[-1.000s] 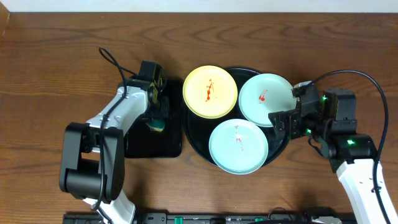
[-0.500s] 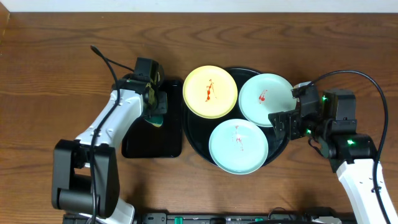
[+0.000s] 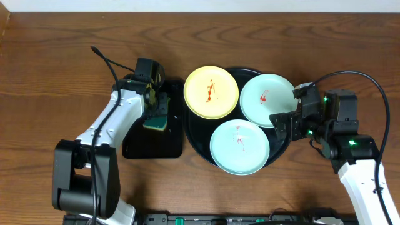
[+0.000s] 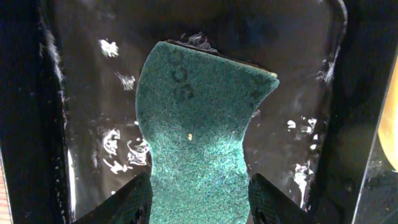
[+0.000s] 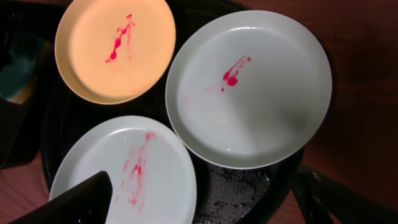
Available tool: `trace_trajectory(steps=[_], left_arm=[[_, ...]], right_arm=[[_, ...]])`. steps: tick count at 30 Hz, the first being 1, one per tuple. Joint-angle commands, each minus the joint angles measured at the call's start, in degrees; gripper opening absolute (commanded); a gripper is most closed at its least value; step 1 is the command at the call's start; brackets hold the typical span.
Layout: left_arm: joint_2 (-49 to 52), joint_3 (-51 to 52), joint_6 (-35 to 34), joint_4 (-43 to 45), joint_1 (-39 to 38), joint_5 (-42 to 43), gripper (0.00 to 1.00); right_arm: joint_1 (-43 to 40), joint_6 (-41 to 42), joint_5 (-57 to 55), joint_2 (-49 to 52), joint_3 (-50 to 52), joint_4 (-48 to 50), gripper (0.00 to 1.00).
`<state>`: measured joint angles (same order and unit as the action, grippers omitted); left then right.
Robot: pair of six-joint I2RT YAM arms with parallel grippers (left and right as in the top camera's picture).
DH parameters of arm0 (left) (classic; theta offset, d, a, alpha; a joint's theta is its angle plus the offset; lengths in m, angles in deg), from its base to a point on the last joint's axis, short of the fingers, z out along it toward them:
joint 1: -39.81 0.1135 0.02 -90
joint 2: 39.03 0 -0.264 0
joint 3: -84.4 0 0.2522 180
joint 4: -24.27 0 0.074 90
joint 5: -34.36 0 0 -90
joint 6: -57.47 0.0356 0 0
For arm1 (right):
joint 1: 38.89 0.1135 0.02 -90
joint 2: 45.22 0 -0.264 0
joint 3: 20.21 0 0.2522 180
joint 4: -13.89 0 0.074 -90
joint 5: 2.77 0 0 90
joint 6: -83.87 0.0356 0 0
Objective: Clean dirty plates on tray and stack at the side
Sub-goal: 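Grasp the green sponge with the left gripper in the small tray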
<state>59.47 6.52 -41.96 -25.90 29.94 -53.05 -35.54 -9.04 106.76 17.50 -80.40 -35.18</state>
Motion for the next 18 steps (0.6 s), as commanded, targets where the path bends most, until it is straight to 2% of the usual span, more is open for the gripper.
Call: trace_trajectory(steps=[1, 14, 15, 16, 18], left_arm=[[0.00, 0.24, -0.35, -0.33, 0.17, -0.70, 0.51], [4.26, 2.19, -0.35, 2.21, 0.17, -0.68, 0.52], [4.74, 2.19, -0.35, 2.23, 0.17, -0.70, 0.50], [5.09, 2.19, -0.35, 2.25, 0.17, -0.70, 0.44], [5.35, 2.19, -0.35, 2.25, 0.17, -0.70, 0.19]], right_arm=[[0.39, 0.74, 0.42, -0.07, -0.92, -0.07, 0.92], [0.39, 0.74, 0.44, -0.07, -0.92, -0.07, 0.92], [0.39, 0.74, 0.44, -0.07, -0.92, -0.07, 0.93], [0.39, 0.74, 0.44, -0.07, -0.92, -0.07, 0.92], [0.39, 0.74, 0.44, -0.07, -0.92, -0.07, 0.92]])
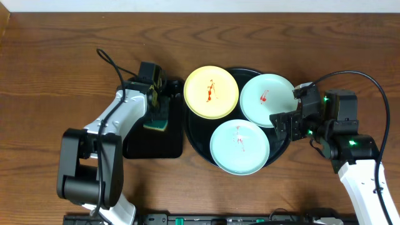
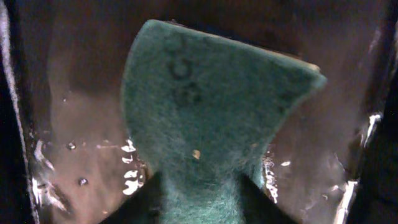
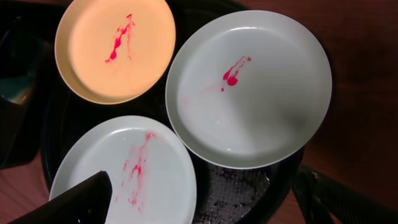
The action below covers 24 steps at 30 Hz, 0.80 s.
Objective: Clean dirty plates on tray and stack at the side
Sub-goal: 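Grasp the green sponge with the left gripper in the small tray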
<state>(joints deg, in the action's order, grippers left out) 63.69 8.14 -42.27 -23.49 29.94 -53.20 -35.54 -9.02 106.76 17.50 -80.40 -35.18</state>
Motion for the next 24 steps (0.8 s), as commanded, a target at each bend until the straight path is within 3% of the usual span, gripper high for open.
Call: trace_trajectory(steps=[1, 11, 12, 13, 14, 17, 24], left_arm=[[1.14, 0.57, -0.04, 0.04, 0.17, -0.55, 0.08], [1.11, 0.55, -0.68, 1.01, 0.17, -0.55, 0.08], [1.11, 0.55, -0.68, 1.01, 0.17, -0.55, 0.18], [1.11, 0.55, -0.68, 1.01, 0.17, -0.55, 0.40], [1.11, 0.55, -0.68, 1.03, 0.17, -0.55, 0.49], [1.11, 0.55, -0.68, 1.03, 0.17, -0.55, 0.55], [1.11, 0.57, -0.68, 1.05, 0.17, -0.55, 0.55]], right_arm=[[0.39, 0.72, 0.44, -0.07, -0.92, -0.07, 0.92], [0.39, 0.72, 0.44, -0.07, -0.92, -0.07, 0.92], [0.39, 0.72, 0.42, -0.07, -0.92, -0.07, 0.92], [0.39, 0.72, 0.42, -0.07, -0.92, -0.04, 0.92], [0.39, 0.72, 0.42, -0.07, -0.92, -0.04, 0.92], [0.39, 0.72, 0.42, -0.07, -0.92, -0.04, 0.93], [0.39, 0.72, 0.42, -0.07, -0.92, -0.07, 0.93]])
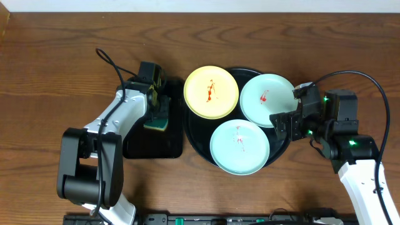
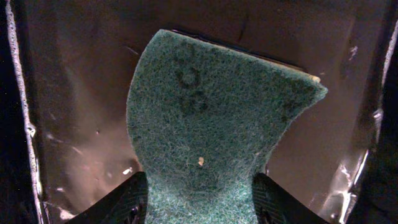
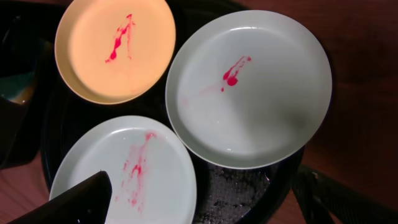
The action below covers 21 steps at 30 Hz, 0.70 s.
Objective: Clean dirty plates on tray and stack at the side
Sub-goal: 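Grasp the green sponge with the left gripper in the small tray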
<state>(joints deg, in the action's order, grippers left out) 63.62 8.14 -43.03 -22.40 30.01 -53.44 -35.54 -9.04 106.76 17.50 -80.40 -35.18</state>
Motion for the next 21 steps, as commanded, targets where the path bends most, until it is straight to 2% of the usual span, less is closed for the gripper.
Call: trace_trajectory(steps=[1, 10, 21], left_arm=[[1.18, 0.57, 0.07, -0.04, 0.11, -0.31, 0.55], [1.49, 1.31, 0.07, 0.85, 0.07, -0.31, 0.52], [2.01, 3.37, -1.01, 3.30, 0.07, -0.31, 0.33]], right_arm=[[0.39, 0.74, 0.42, -0.07, -0.92, -0.07, 0.93], [0.39, 0.74, 0.42, -0.07, -0.92, -0.07, 0.92], [0.39, 0.74, 0.44, -0.07, -0.92, -0.07, 0.92]])
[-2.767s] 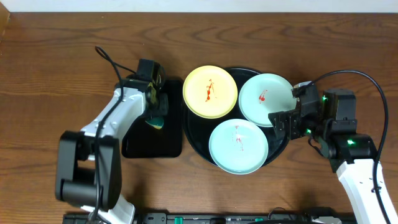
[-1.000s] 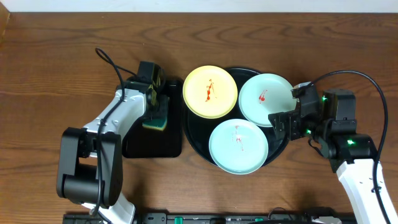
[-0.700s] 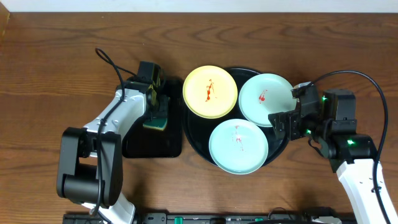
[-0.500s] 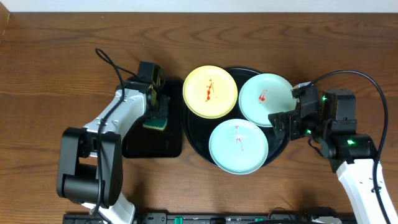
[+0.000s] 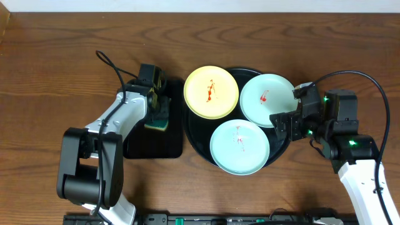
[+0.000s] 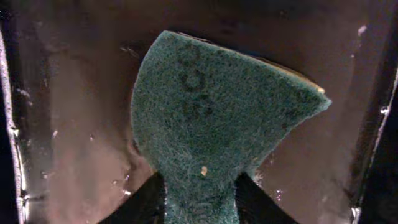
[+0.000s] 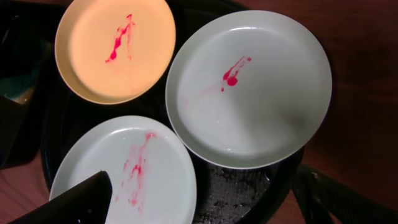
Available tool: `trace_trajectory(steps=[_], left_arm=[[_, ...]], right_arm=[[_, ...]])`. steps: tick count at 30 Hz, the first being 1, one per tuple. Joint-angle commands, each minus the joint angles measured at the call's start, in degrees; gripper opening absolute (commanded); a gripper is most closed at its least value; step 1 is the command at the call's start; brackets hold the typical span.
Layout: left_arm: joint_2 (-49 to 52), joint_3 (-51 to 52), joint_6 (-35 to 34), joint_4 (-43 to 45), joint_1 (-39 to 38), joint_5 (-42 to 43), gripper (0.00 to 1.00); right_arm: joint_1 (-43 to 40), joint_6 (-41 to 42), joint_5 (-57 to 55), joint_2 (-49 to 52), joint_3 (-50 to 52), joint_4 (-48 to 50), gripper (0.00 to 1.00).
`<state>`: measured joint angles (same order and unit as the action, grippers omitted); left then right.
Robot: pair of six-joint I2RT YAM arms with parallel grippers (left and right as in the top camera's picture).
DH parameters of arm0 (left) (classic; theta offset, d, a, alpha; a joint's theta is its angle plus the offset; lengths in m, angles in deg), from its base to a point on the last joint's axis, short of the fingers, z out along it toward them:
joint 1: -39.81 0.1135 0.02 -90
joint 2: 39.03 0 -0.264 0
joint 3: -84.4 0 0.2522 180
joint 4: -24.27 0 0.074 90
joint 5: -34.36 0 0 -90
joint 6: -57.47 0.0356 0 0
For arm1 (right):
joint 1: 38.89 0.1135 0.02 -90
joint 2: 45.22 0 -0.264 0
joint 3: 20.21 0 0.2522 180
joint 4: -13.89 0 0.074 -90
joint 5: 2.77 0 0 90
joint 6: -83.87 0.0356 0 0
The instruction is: Clean dirty plates on tray and stack at the side
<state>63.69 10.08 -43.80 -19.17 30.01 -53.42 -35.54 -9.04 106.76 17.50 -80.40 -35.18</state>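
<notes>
Three plates with red smears lie on the round black tray (image 5: 197, 142): a yellow plate (image 5: 210, 92) (image 7: 115, 50) at the back left, a pale green plate (image 5: 265, 99) (image 7: 249, 87) at the back right, and another pale green plate (image 5: 239, 147) (image 7: 130, 174) at the front. A green sponge (image 6: 217, 106) (image 5: 157, 122) lies in the wet rectangular black tray (image 5: 153, 147). My left gripper (image 6: 199, 190) (image 5: 156, 107) is shut on the sponge's near end and pinches it narrow. At the round tray's right rim my right gripper (image 7: 205, 183) (image 5: 284, 125) hangs open and holds nothing.
The rectangular tray lies directly left of the round tray, on a brown wooden table (image 5: 62, 62). Water glistens on the rectangular tray's floor (image 6: 74, 124). A black cable (image 5: 106, 59) runs behind the left arm.
My left gripper's fingers stood wider apart on either side of the sponge and now squeeze its near end. The right gripper and the plates have not moved.
My left gripper first stood open around the sponge's near end in the wet tray. Then it pinched the sponge, then it stood wide again, and now it pinches it once more. The right gripper stayed open at the round tray's rim throughout.
</notes>
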Motion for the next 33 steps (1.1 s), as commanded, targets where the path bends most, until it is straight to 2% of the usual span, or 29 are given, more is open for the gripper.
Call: trace_trajectory(steps=[1, 4, 6, 13, 18, 26, 30, 33], left_arm=[[2.05, 1.49, -0.24, 0.09, 0.07, -0.33, 0.27], [2.97, 1.53, -0.24, 0.26, 0.07, -0.33, 0.12], [3.63, 1.53, -0.26, 0.20, 0.07, -0.31, 0.09], [2.01, 1.51, -0.24, -0.02, 0.09, -0.33, 0.07], [-3.10, 1.51, -0.24, -0.66, 0.11, -0.17, 0.07], [-14.47, 1.51, -1.55, -8.55, 0.13, 5.27, 0.07], [-18.08, 1.51, -1.55, -7.19, 0.13, 5.29, 0.07], [-19.82, 1.51, -1.53, -3.78, 0.13, 5.29, 0.07]], right_arm=[[0.39, 0.74, 0.44, -0.07, -0.92, -0.07, 0.92], [0.39, 0.74, 0.44, -0.07, -0.92, -0.07, 0.92], [0.39, 0.74, 0.44, -0.07, -0.92, -0.09, 0.92], [0.39, 0.74, 0.42, -0.07, -0.92, -0.09, 0.92], [0.39, 0.74, 0.44, -0.07, -0.92, -0.57, 0.93], [0.42, 1.95, 0.48, 1.09, -0.59, -1.36, 0.93], [0.85, 3.13, 1.31, 4.35, -0.59, -2.27, 0.91], [1.66, 3.15, 1.97, 7.48, -0.59, -2.89, 0.84]])
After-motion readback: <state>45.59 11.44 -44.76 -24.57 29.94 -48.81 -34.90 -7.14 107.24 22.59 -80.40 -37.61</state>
